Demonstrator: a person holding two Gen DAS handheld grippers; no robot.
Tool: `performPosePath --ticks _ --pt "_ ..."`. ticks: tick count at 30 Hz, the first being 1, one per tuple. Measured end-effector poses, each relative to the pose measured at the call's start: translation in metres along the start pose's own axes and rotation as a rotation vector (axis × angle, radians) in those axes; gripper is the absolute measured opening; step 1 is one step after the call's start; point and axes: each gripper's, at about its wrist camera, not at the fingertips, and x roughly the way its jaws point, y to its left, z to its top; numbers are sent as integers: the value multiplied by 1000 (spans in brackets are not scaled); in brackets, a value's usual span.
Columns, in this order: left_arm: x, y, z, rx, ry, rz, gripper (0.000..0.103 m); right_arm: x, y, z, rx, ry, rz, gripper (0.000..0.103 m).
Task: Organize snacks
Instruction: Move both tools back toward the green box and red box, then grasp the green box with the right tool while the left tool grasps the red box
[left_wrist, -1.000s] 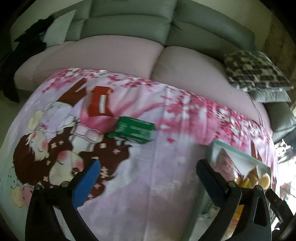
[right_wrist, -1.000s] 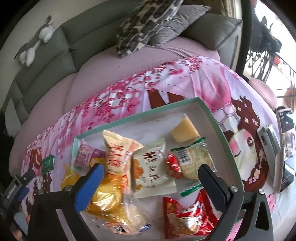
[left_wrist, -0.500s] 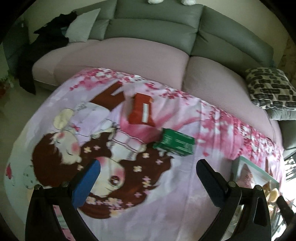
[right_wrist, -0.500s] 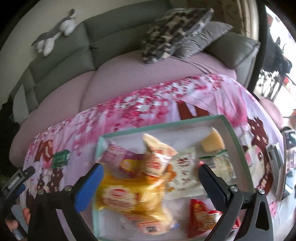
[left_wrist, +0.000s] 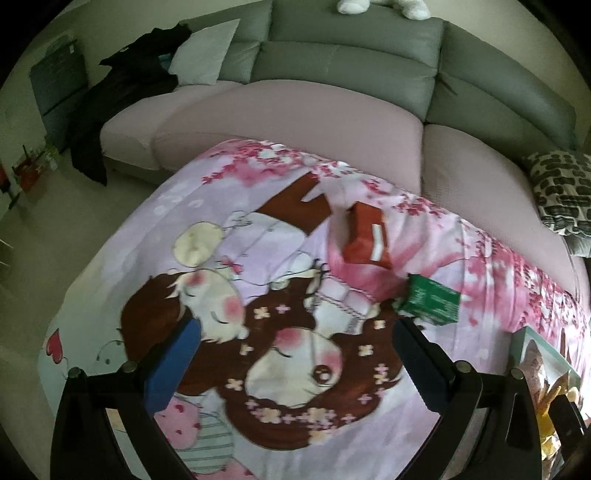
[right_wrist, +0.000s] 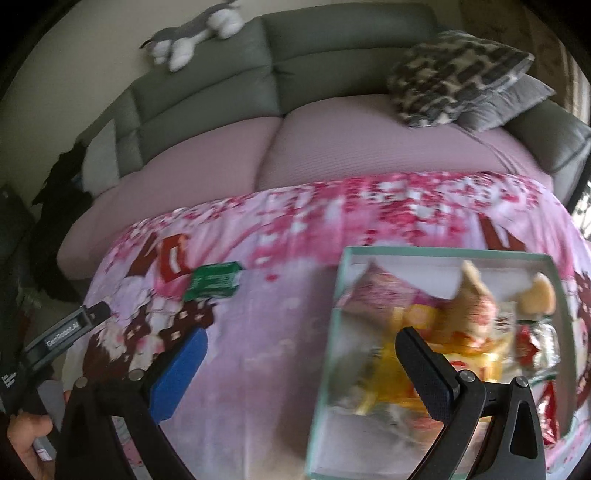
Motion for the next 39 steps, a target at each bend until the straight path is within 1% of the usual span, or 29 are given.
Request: performPosePath --ticks 3,9,12,16,20,22,24,26,27,30,32,35,39 --pt "2 14 0 -18 8 16 103 6 17 -2 -26 8 27 103" --pt "7 36 -1 -64 22 3 103 13 41 -5 -92 8 38 103" --pt "13 40 -1 -74 38 -11 103 24 49 -6 -106 20 46 103" --pt "26 38 0 -59 64 -32 103 43 54 -5 -83 50 65 103" --pt "43 34 5 -44 94 -58 103 64 61 -2 -82 75 46 103" --pt "52 31 8 -38 100 -84 103 74 64 1 -84 77 38 103" --pt "62 26 13 -8 102 -104 103 85 68 5 -85 80 27 103" --pt "70 23 18 14 101 -109 103 97 73 10 -90 79 17 103" --pt "74 22 21 23 103 -120 103 102 75 11 -95 79 11 103" --pt "86 20 31 34 112 -185 103 119 83 16 -111 84 -12 103" --pt "93 20 37 42 117 -196 103 130 90 17 -128 87 -31 103" --pt "99 19 45 66 108 -193 103 146 100 19 -154 96 -46 103" --pt "109 14 53 70 115 -232 103 161 109 21 -173 97 -58 103"
